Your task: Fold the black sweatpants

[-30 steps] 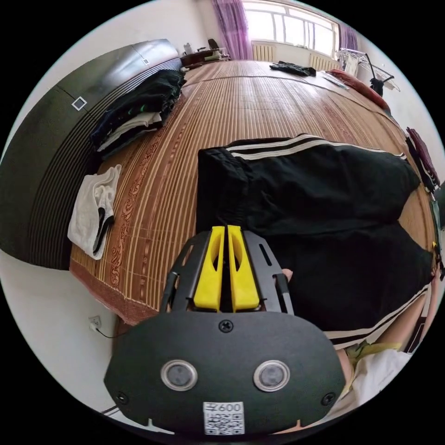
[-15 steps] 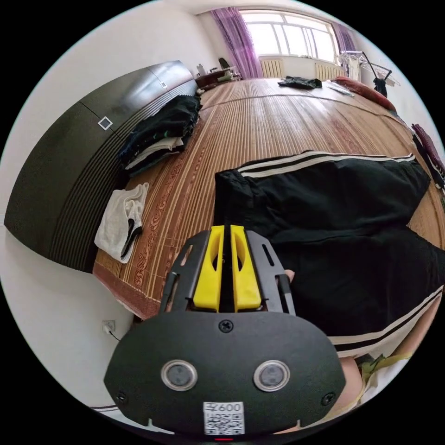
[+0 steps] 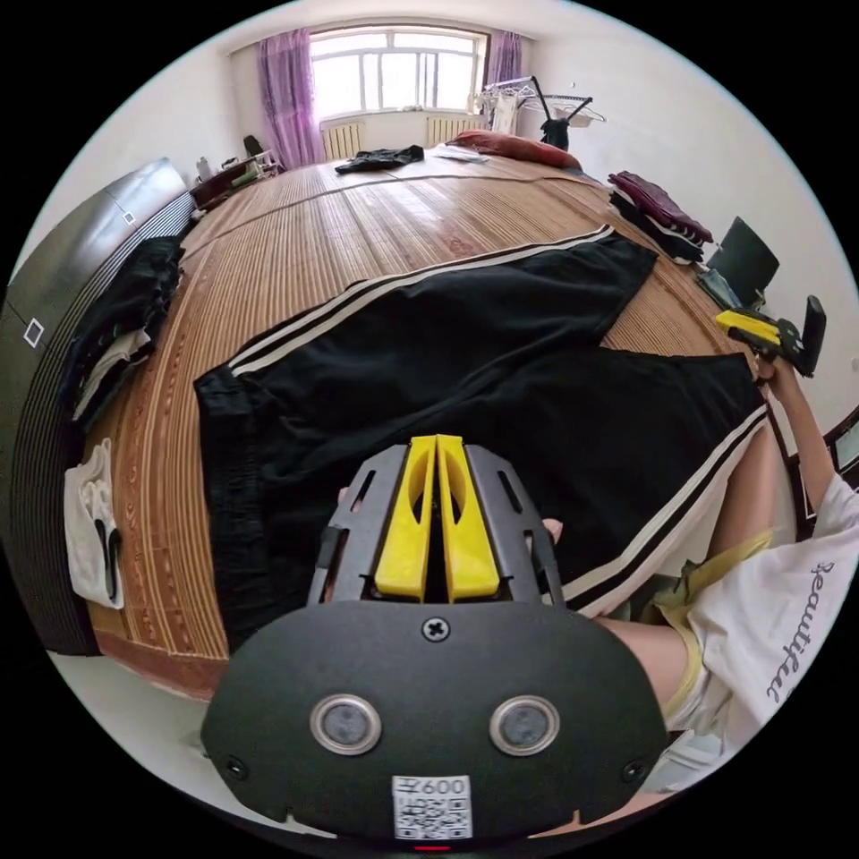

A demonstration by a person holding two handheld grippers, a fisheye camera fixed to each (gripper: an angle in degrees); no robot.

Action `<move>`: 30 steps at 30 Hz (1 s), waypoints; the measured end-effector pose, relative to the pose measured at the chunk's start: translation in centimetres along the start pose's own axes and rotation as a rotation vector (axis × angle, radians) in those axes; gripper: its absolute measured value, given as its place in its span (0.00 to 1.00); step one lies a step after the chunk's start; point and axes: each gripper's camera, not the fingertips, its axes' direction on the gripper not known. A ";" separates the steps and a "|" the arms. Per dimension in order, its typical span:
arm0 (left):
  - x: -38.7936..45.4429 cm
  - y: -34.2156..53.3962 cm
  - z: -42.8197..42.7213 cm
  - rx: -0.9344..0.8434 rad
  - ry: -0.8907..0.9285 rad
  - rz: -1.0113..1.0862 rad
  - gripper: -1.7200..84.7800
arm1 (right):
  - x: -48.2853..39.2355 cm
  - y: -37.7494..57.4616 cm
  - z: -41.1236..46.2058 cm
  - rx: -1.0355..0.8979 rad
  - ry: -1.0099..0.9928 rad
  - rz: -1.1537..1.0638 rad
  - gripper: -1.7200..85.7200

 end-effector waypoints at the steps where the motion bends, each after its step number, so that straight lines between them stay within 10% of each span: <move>1: 0.0 0.3 0.7 -0.005 0.008 -0.018 0.02 | -1.8 -1.6 2.8 0.014 -0.105 0.006 0.01; 15: 2.3 9.1 4.3 0.044 -0.204 0.027 0.03 | -5.1 -6.8 24.2 -0.277 -0.219 -0.010 0.01; 30: 3.5 13.0 2.5 0.054 -0.259 0.051 0.03 | 18.1 20.2 2.3 -0.348 0.136 0.299 0.01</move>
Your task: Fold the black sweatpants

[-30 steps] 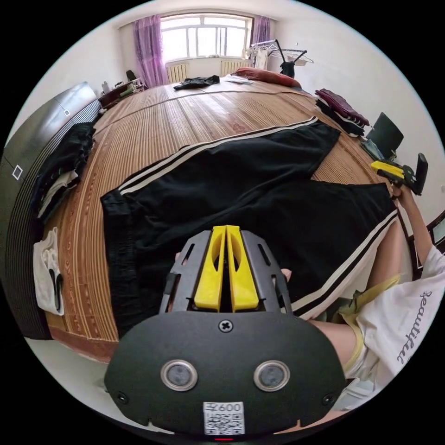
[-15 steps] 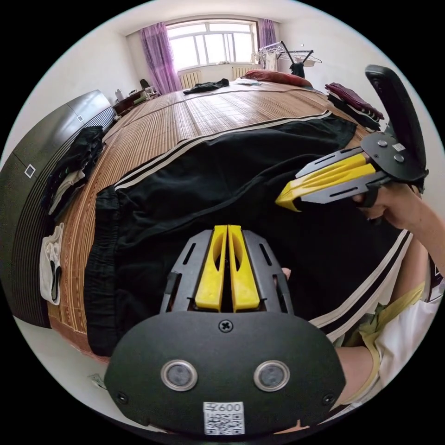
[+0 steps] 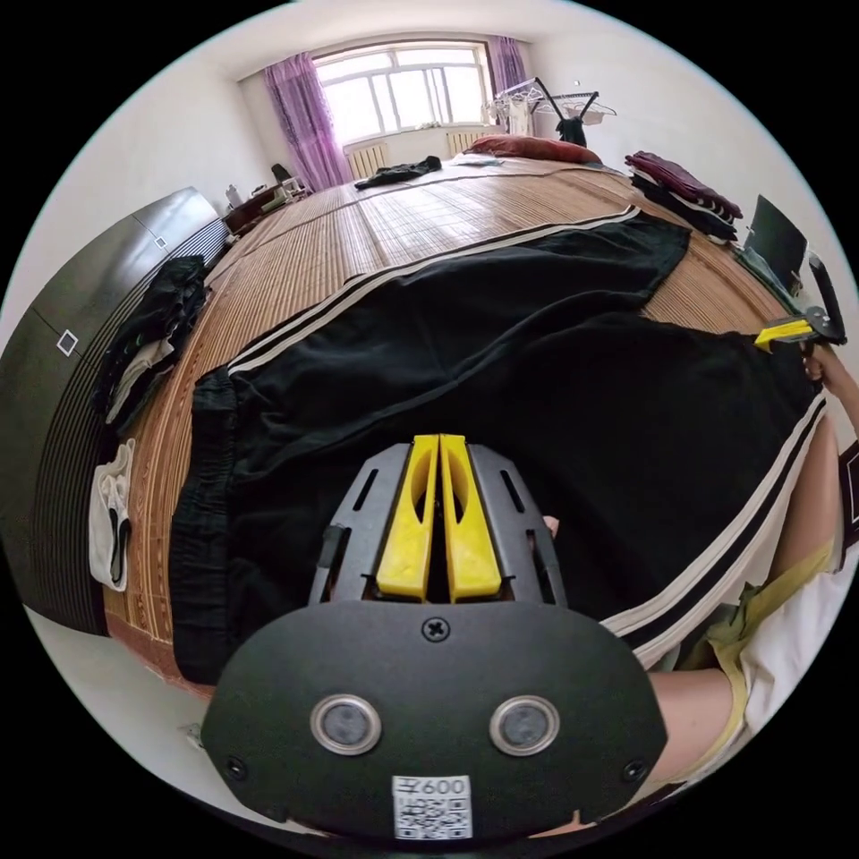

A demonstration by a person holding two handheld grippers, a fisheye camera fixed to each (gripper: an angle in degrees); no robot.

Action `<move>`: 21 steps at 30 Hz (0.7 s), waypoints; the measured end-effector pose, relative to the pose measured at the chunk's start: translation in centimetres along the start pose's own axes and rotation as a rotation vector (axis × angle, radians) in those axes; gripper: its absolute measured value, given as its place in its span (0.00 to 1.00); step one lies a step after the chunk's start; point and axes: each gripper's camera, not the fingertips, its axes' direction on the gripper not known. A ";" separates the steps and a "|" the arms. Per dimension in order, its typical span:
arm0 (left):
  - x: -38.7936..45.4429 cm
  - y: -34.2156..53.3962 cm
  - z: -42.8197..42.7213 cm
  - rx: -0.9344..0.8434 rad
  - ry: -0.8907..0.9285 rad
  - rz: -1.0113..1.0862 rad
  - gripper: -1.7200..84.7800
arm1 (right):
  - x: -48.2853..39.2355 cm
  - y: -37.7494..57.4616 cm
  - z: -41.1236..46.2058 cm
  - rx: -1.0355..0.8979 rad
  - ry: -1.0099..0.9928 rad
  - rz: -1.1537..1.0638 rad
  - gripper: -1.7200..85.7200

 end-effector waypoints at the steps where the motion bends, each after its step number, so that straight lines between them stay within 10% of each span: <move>1: 0.3 0.0 -0.2 0.000 -0.014 0.007 0.03 | 1.7 2.0 -0.9 -0.026 0.103 0.058 0.01; 10: 3.8 -1.2 -4.8 -0.066 -0.211 0.132 0.03 | 3.9 10.4 -3.8 0.035 0.235 0.086 0.01; 21: -0.9 0.0 -11.6 0.017 0.123 -0.017 0.03 | 3.9 7.4 -1.5 0.000 0.395 0.028 0.01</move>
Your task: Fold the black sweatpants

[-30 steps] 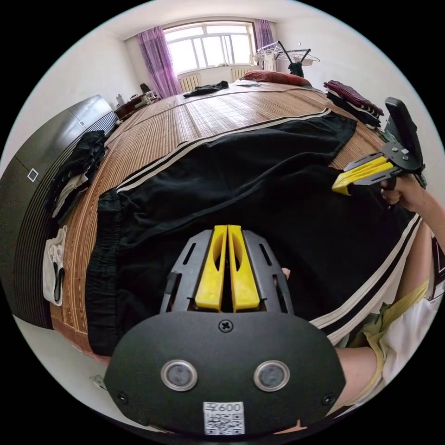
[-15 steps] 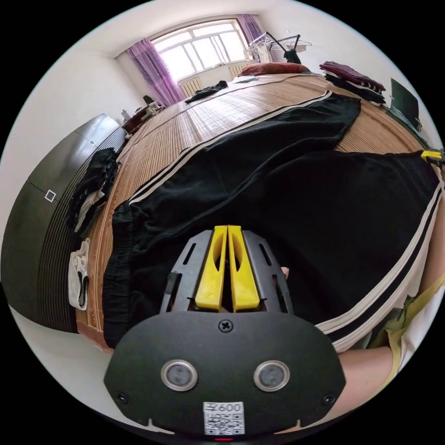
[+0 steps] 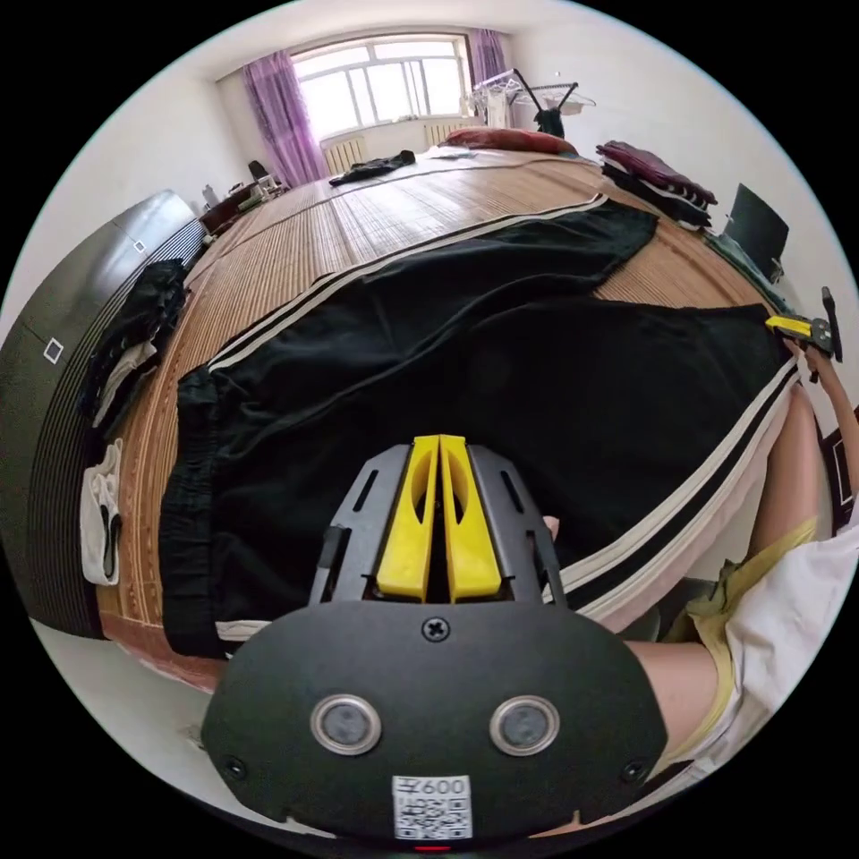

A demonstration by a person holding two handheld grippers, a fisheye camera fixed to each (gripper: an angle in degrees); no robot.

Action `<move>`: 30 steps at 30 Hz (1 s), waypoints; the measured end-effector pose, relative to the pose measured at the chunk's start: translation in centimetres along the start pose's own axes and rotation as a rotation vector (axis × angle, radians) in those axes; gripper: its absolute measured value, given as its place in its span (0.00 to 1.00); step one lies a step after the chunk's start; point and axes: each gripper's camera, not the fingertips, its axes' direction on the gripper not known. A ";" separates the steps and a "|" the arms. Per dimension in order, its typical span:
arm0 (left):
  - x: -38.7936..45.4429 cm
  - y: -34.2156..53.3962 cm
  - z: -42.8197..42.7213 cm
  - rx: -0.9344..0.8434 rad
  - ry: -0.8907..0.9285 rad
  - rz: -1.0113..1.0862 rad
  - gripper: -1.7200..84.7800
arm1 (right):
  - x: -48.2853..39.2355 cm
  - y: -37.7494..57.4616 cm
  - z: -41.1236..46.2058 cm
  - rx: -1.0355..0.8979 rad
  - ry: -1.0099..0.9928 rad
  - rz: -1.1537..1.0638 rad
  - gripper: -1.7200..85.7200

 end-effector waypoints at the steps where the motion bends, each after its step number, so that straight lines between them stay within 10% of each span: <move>1: -0.2 0.2 -0.4 0.014 0.009 -0.015 0.03 | 0.4 -0.1 0.1 0.001 -0.009 0.008 0.01; 30: -13.9 -8.1 -25.1 0.098 -0.101 -0.351 0.03 | 2.3 3.4 -0.9 0.100 0.031 0.096 0.01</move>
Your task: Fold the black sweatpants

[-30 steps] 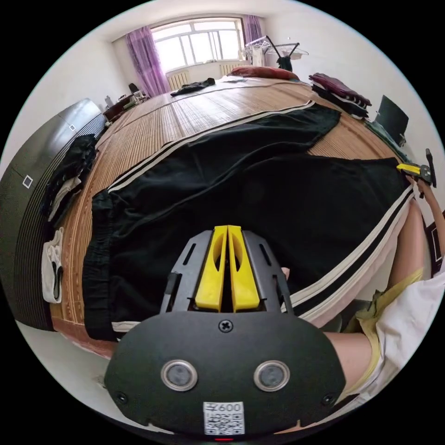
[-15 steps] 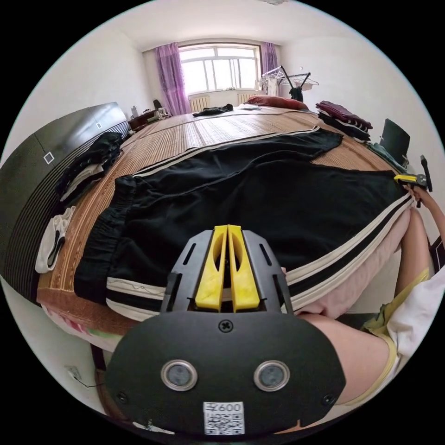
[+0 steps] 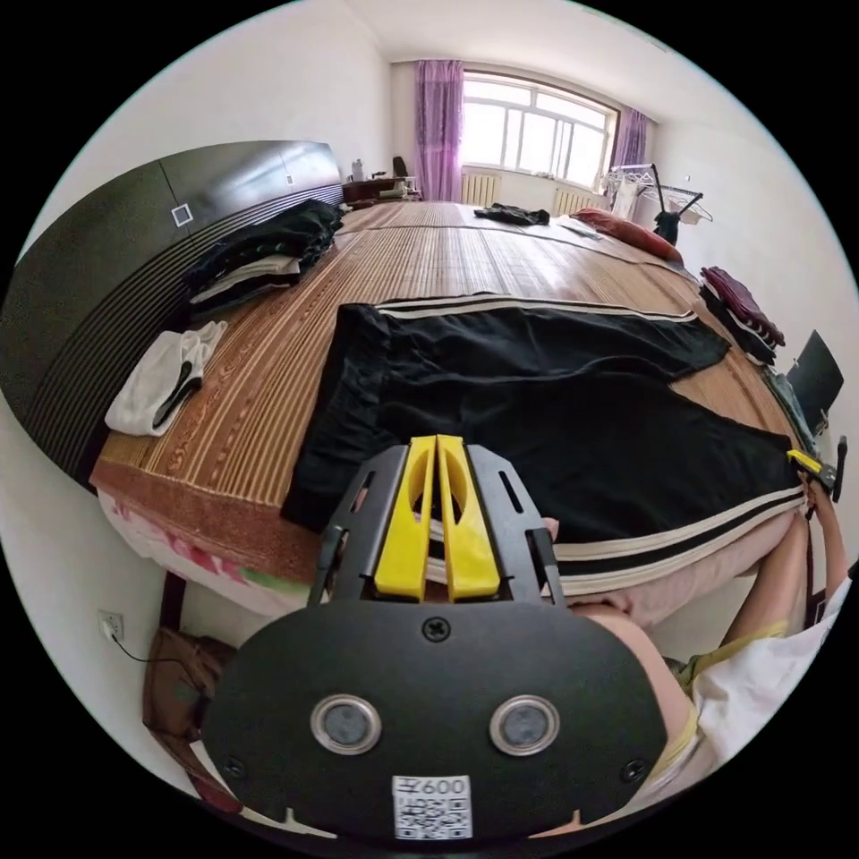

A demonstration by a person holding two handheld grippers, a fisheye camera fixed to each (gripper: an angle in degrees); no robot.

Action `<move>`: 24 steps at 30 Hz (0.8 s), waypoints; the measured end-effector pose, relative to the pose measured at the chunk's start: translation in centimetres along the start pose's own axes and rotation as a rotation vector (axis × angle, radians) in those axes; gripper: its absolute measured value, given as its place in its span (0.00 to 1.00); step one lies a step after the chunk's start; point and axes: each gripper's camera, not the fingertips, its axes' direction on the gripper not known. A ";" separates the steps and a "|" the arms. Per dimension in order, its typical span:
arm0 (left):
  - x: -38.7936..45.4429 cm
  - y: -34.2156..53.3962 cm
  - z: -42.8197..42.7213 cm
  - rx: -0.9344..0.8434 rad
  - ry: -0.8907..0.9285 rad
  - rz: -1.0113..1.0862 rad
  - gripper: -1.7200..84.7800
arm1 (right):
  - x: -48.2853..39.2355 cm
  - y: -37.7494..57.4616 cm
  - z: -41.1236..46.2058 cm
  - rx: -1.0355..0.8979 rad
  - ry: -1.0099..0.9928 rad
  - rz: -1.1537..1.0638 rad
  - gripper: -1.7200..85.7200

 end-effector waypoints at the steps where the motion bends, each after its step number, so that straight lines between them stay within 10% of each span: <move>1: -0.2 -1.4 -0.1 -0.008 0.006 0.000 0.03 | -0.4 0.1 -0.1 0.001 0.024 -0.018 0.01; 6: -4.7 -7.1 4.9 -0.233 -0.196 0.079 0.03 | -1.2 0.6 -0.2 0.008 0.084 -0.049 0.01; 11: -13.8 -1.2 1.0 0.141 0.208 -0.224 0.03 | -1.2 1.0 -0.4 0.009 0.114 -0.075 0.01; 15: -16.3 5.5 -5.6 0.405 0.157 -0.391 0.02 | 0.4 1.2 -0.7 0.011 0.068 -0.046 0.01; 24: -9.1 3.7 -4.9 0.248 0.229 -0.088 0.02 | 2.2 1.5 -1.2 0.010 0.069 -0.041 0.01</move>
